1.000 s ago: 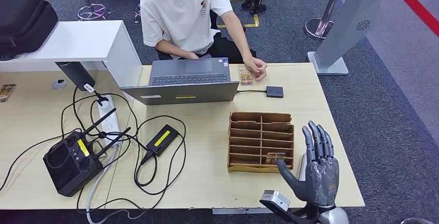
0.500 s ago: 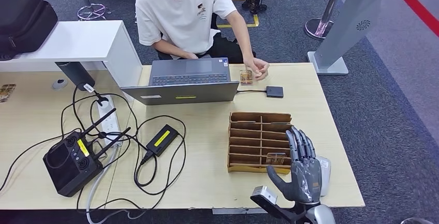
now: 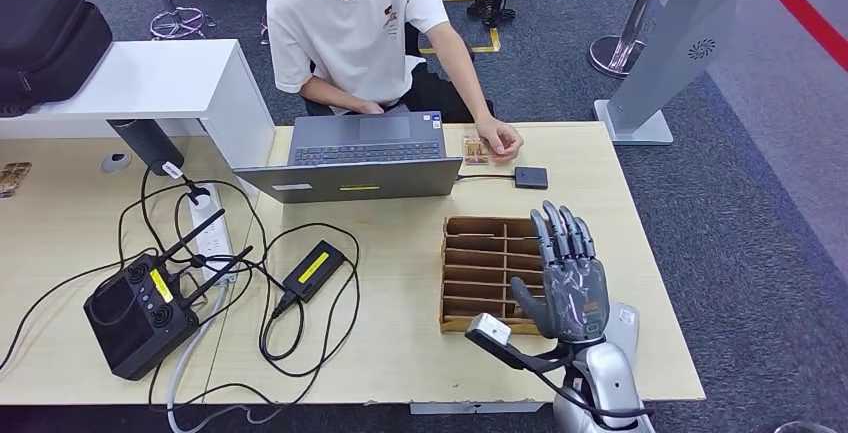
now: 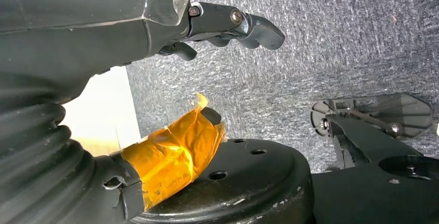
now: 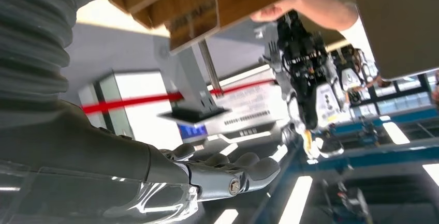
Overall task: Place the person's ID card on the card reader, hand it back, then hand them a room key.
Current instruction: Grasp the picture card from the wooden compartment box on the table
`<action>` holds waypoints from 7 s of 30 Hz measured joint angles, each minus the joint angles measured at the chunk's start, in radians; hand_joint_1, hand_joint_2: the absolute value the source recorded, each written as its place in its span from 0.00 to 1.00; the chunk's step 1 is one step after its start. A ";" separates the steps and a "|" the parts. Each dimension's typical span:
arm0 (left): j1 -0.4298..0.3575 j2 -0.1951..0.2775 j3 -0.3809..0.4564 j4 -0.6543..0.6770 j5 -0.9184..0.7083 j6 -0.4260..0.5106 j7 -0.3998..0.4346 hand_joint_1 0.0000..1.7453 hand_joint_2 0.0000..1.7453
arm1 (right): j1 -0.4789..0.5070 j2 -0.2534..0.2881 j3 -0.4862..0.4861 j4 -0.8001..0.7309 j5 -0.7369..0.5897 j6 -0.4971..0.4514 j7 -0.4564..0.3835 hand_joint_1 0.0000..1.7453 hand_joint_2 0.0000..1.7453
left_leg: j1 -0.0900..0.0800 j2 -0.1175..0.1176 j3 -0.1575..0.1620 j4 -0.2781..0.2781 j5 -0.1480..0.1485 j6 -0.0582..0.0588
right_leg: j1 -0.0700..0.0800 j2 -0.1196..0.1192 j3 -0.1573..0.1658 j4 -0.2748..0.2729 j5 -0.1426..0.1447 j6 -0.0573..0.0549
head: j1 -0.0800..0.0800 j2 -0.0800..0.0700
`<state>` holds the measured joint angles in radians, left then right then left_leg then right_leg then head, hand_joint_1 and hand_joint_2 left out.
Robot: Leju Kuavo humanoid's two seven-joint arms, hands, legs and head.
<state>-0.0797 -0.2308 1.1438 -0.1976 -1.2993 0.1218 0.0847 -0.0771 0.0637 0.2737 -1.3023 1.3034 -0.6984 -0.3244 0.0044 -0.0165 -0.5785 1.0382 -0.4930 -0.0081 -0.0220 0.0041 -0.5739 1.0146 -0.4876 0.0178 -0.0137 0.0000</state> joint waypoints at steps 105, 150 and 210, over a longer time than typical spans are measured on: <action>0.001 0.008 -0.009 0.000 0.020 0.007 0.010 0.00 1.00 | -0.256 -0.287 0.309 -0.048 -0.086 0.166 0.234 0.00 1.00 | 0.000 0.000 -0.001 0.001 0.001 0.000 | 0.000 0.000 -0.001 0.000 0.002 0.000 | 0.000 0.000; 0.001 0.008 -0.009 0.000 0.016 0.005 0.019 0.00 1.00 | -0.286 -0.288 0.243 0.189 -0.125 0.171 0.224 0.03 1.00 | 0.000 0.000 -0.001 0.001 0.001 0.000 | 0.000 0.000 -0.001 0.000 0.002 0.000 | 0.000 0.000; 0.001 0.007 -0.008 0.000 0.010 0.007 0.021 0.00 1.00 | -0.165 -0.230 0.124 0.012 -0.105 0.015 0.115 0.00 1.00 | 0.000 0.000 -0.001 0.000 0.001 0.000 | 0.000 0.000 -0.001 0.000 0.002 0.000 | 0.000 0.000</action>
<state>-0.0790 -0.2235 1.1353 -0.1976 -1.2891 0.1289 0.1057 -0.2424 -0.1667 0.3977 -1.2901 1.1988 -0.6837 -0.2098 0.0044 -0.0163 -0.5791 1.0387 -0.4924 -0.0084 -0.0220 0.0043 -0.5745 1.0146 -0.4861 0.0174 -0.0138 0.0000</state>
